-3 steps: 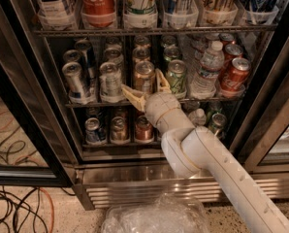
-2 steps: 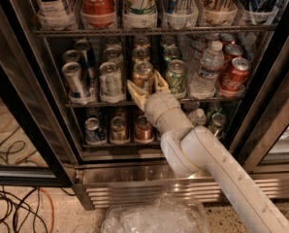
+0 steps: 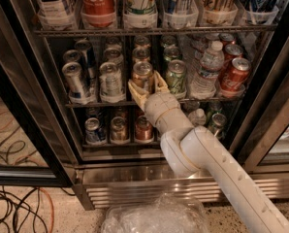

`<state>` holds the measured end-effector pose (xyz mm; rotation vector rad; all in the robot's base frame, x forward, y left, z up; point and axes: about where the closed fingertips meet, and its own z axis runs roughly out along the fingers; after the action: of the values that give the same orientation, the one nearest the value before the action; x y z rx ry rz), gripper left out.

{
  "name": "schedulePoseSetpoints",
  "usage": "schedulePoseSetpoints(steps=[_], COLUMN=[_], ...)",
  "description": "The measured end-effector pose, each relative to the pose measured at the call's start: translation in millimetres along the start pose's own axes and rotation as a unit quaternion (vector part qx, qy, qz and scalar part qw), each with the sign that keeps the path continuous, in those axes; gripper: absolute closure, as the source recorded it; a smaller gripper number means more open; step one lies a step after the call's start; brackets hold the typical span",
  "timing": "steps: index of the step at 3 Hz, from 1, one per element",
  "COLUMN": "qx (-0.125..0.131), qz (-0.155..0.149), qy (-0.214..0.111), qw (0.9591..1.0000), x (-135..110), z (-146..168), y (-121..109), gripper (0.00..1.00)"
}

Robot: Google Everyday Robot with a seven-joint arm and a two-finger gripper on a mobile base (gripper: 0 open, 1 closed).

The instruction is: Pick orange can from middle shelf of fridge

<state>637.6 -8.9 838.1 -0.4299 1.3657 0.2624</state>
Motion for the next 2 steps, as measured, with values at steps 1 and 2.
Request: schedulePoseSetpoints(steps=[1, 2], qx=[0.000, -0.004], qz=[0.000, 0.009], qy=[0.000, 0.007], qw=[1.0000, 0.9999], x=[0.0, -3.3], z=[0.0, -3.1], y=[0.0, 0.9], gripper=[1.00, 1.00])
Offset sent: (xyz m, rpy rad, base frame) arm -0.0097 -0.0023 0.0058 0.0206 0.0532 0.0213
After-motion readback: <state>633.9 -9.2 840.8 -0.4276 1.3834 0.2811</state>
